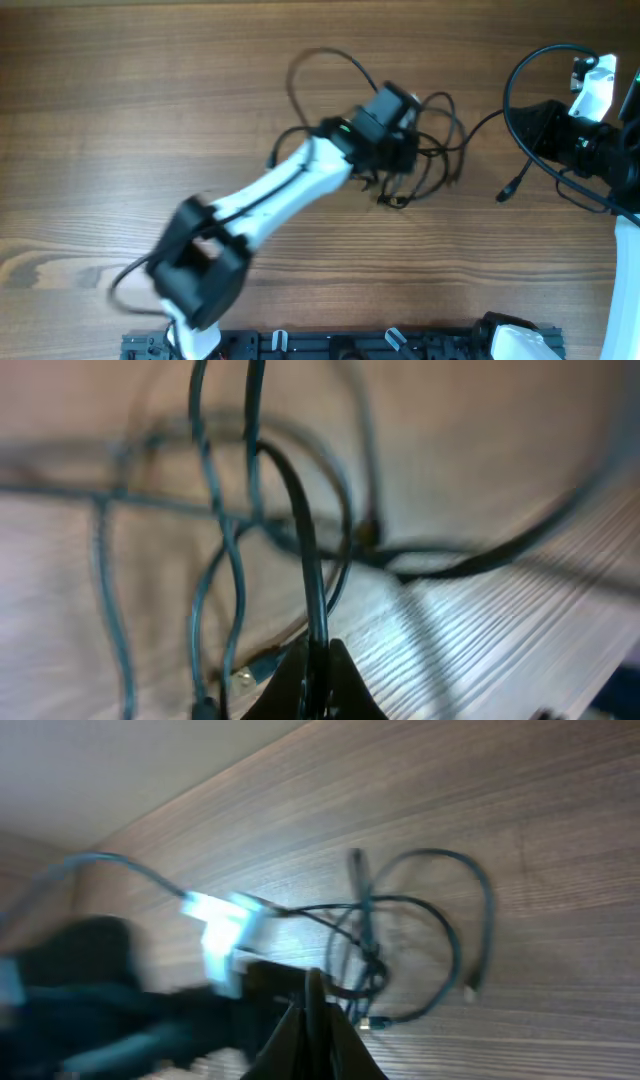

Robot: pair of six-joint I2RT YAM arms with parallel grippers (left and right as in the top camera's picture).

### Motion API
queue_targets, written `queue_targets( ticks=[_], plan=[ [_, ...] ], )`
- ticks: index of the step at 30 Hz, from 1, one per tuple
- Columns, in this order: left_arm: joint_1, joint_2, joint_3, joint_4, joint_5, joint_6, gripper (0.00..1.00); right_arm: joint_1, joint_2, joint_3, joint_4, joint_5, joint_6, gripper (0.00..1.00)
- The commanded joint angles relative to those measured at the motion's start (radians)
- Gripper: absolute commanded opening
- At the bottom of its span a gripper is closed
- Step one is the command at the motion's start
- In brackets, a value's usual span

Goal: Untangle cables

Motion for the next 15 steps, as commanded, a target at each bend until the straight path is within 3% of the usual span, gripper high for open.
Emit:
queue_targets(
  ticks=[1, 10, 13, 15],
  plan=[
    [0.058, -0.235, 0.004, 0.003, -0.032, -0.015, 0.04, -0.001, 0.032, 0.02, -0.005, 0.063, 0.05, 0.08],
    [0.12, -0.462, 0.004, -0.004, -0.032, -0.014, 0.04, -0.001, 0.236, 0.02, 0.0, 0.103, 0.119, 0.09],
    [0.133, -0.502, 0.004, 0.035, -0.031, -0.024, 0.04, -0.001, 0.317, 0.02, 0.034, 0.103, 0.114, 0.33],
    [0.134, -0.525, 0.004, 0.086, -0.018, -0.064, 0.04, -0.001, 0.365, 0.02, 0.072, 0.1, 0.098, 0.55]
  ],
)
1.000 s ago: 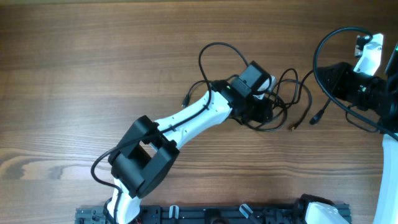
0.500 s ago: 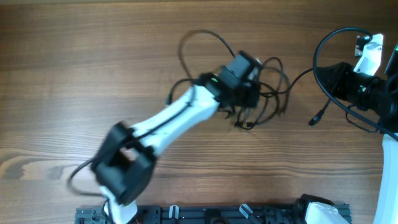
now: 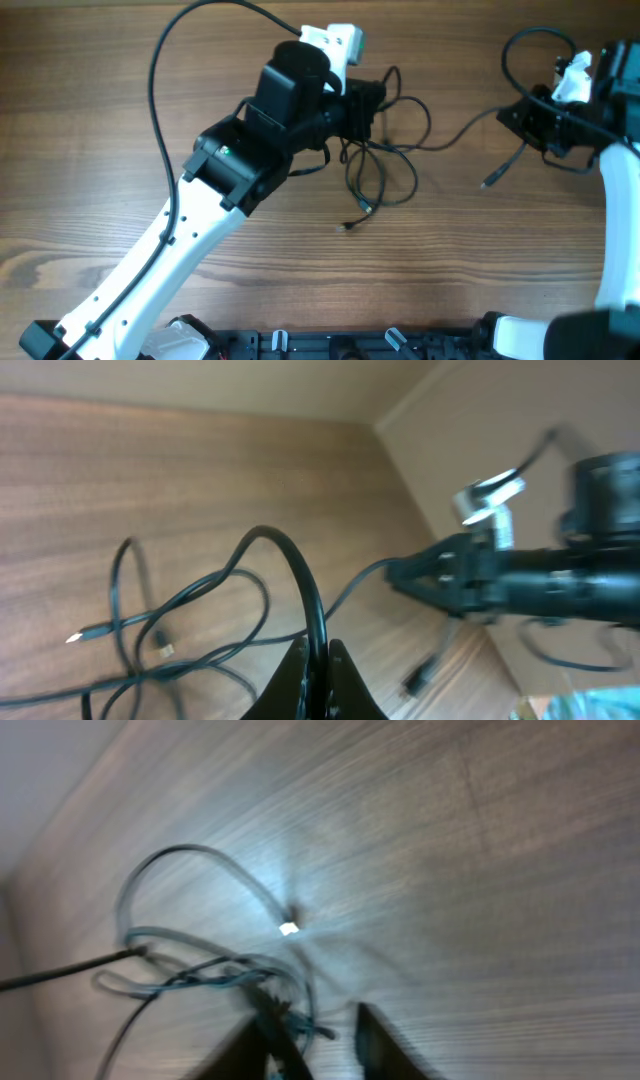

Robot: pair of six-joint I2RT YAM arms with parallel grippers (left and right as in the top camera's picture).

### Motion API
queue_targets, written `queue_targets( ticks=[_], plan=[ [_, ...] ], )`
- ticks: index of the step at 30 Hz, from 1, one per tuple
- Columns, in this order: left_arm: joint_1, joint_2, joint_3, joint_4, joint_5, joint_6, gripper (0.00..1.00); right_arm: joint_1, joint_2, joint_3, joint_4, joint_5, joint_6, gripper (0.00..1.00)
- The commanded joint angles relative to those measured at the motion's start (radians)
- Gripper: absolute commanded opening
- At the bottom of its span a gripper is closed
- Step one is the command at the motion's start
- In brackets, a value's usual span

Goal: Untangle cables

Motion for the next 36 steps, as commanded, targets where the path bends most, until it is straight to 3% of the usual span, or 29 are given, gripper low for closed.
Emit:
queue_targets(
  ticks=[1, 4, 10, 16, 20, 27, 36],
  plan=[
    [0.01, -0.072, 0.003, 0.095, 0.023, -0.062, 0.04, -0.001, 0.093, 0.019, 0.056, -0.011, -0.036, 0.6],
    [0.01, -0.107, 0.003, 0.2, 0.093, -0.104, 0.04, -0.001, 0.113, 0.019, 0.101, -0.146, -0.138, 0.74],
    [0.01, -0.17, 0.003, 0.363, 0.172, -0.246, 0.04, -0.001, 0.062, 0.031, 0.15, -0.646, -0.448, 0.84],
    [0.01, -0.212, 0.003, 0.439, 0.171, -0.453, 0.04, 0.011, 0.017, 0.031, 0.251, -0.843, -0.432, 0.85],
    [0.013, -0.216, 0.003, 0.457, 0.167, -0.47, 0.04, 0.037, 0.016, 0.031, 0.302, -0.937, -0.456, 0.84],
    [0.03, -0.21, 0.003, 0.343, 0.167, -0.51, 0.04, 0.046, 0.016, 0.031, 0.316, -0.942, -0.465, 0.84],
    [0.029, -0.145, 0.003, -0.005, 0.172, -0.765, 0.04, 0.046, 0.016, 0.031, 0.301, -0.859, -0.434, 0.84]
  ],
)
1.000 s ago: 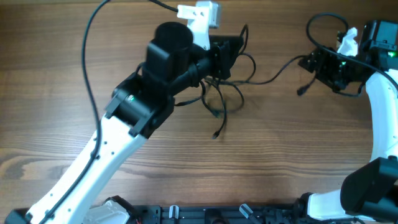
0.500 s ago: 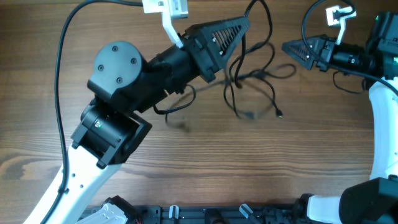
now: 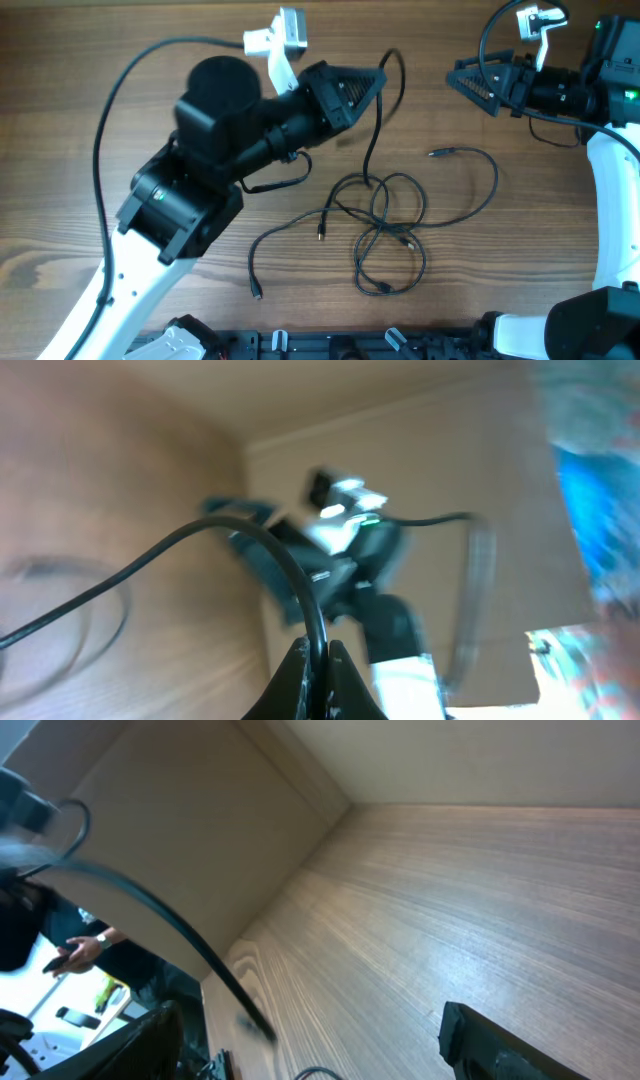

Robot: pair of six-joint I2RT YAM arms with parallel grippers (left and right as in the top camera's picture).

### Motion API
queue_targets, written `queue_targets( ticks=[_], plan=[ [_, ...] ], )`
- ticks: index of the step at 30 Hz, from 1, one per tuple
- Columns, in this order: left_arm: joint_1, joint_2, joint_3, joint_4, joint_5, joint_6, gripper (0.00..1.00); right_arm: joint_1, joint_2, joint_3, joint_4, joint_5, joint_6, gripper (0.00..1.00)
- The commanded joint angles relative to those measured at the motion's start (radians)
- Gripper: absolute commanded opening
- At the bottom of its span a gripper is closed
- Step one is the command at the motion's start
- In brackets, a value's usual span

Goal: Untangle cables

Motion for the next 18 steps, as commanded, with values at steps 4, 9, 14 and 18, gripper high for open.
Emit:
queue_targets(
  ticks=[4, 9, 14, 18],
  plan=[
    [0.001, 0.051, 0.007, -0.078, 0.016, -0.126, 0.04, 0.002, -0.012, 0.022, -0.018, 0.013, -0.003, 0.84],
    [-0.026, 0.066, 0.007, -0.074, 0.016, -0.138, 0.04, 0.002, -0.012, 0.022, -0.037, 0.013, -0.003, 0.84],
    [-0.04, 0.071, 0.007, -0.074, 0.012, -0.196, 0.04, 0.001, -0.012, 0.022, -0.06, 0.012, -0.003, 0.84],
    [-0.039, 0.071, 0.007, -0.074, 0.012, -0.197, 0.04, 0.001, -0.012, 0.022, -0.066, 0.012, -0.003, 0.84]
  ],
)
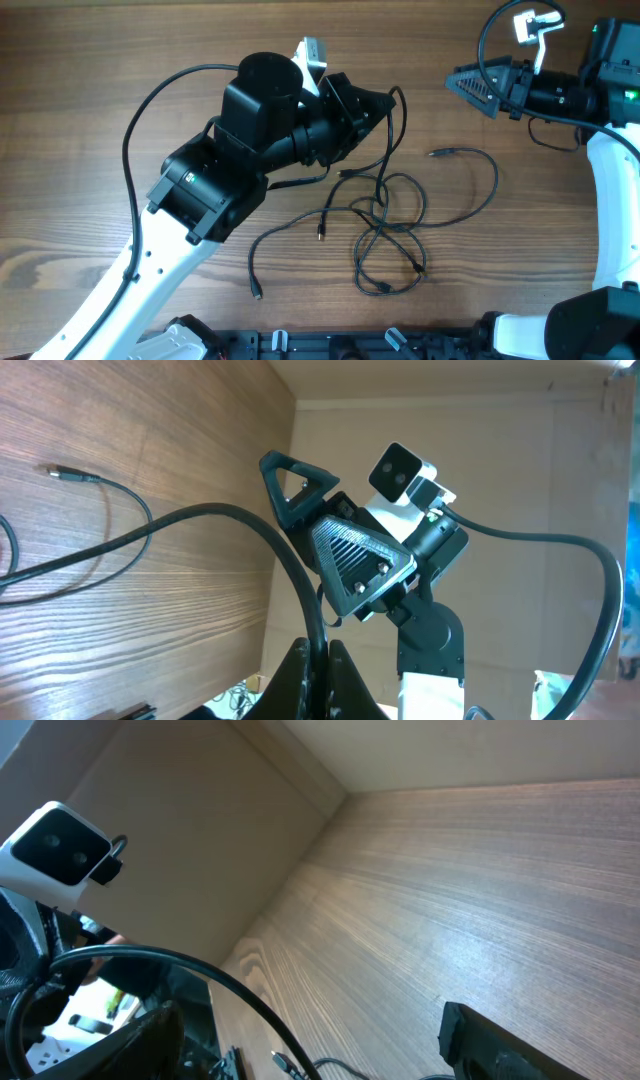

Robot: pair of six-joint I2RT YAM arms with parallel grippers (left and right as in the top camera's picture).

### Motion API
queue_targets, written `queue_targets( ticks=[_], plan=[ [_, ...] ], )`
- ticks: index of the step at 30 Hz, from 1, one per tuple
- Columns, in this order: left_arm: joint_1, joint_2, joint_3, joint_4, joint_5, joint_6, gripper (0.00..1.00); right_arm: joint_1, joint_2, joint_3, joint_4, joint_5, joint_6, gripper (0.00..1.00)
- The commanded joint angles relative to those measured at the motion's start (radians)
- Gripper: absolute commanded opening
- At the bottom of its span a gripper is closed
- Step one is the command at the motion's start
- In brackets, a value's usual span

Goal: Untangle cables

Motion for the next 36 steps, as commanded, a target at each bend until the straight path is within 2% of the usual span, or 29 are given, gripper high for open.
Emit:
queue_targets(
  ticks=[1, 10, 36],
  plan=[
    [-0.003, 0.006, 0.008, 0.007, 0.008, -0.026, 0.04, 0.001, -0.012, 0.022, -0.005, -0.002, -0.003, 0.84],
    [-0.003, 0.006, 0.008, 0.008, 0.004, -0.138, 0.04, 0.002, -0.012, 0.022, -0.02, -0.001, -0.005, 0.84],
    [-0.004, 0.04, 0.008, -0.006, -0.022, -0.13, 0.04, 0.002, -0.012, 0.022, -0.038, 0.029, -0.005, 0.84]
  ],
)
